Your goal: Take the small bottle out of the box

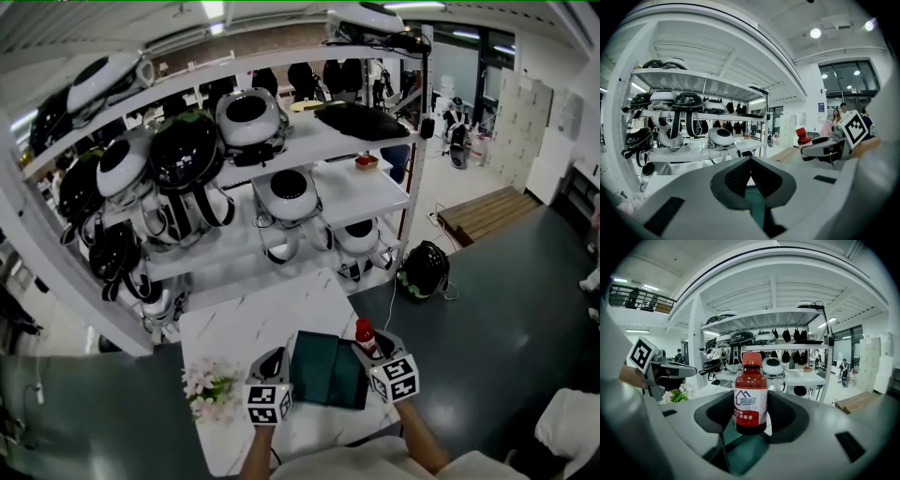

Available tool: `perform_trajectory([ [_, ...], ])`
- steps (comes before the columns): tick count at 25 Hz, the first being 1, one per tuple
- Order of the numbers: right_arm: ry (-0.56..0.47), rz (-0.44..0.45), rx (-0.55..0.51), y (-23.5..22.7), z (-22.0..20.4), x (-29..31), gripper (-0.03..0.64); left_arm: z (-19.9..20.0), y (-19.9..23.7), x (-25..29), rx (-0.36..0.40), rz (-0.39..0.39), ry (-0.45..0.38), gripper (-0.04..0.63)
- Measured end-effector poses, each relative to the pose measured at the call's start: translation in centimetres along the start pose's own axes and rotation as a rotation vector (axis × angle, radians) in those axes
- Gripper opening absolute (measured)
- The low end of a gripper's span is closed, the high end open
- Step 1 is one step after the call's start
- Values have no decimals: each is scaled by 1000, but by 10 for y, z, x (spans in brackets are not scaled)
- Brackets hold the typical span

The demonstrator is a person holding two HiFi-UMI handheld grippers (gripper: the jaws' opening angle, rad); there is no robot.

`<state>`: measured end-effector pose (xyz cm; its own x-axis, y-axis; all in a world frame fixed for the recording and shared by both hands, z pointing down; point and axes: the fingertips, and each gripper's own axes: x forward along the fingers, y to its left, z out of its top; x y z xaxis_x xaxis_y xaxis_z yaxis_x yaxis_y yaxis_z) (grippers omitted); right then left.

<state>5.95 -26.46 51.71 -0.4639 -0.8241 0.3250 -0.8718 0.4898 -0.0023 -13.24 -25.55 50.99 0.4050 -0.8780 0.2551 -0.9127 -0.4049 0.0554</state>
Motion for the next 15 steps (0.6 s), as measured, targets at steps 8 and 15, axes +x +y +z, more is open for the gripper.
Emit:
perform_trajectory([
  [8,2,-2,-4,1,3,1,233,2,1,1,7,-1,5,18],
  [15,2,-4,-14,4,1,4,233,0,3,2,8,-2,9,18],
])
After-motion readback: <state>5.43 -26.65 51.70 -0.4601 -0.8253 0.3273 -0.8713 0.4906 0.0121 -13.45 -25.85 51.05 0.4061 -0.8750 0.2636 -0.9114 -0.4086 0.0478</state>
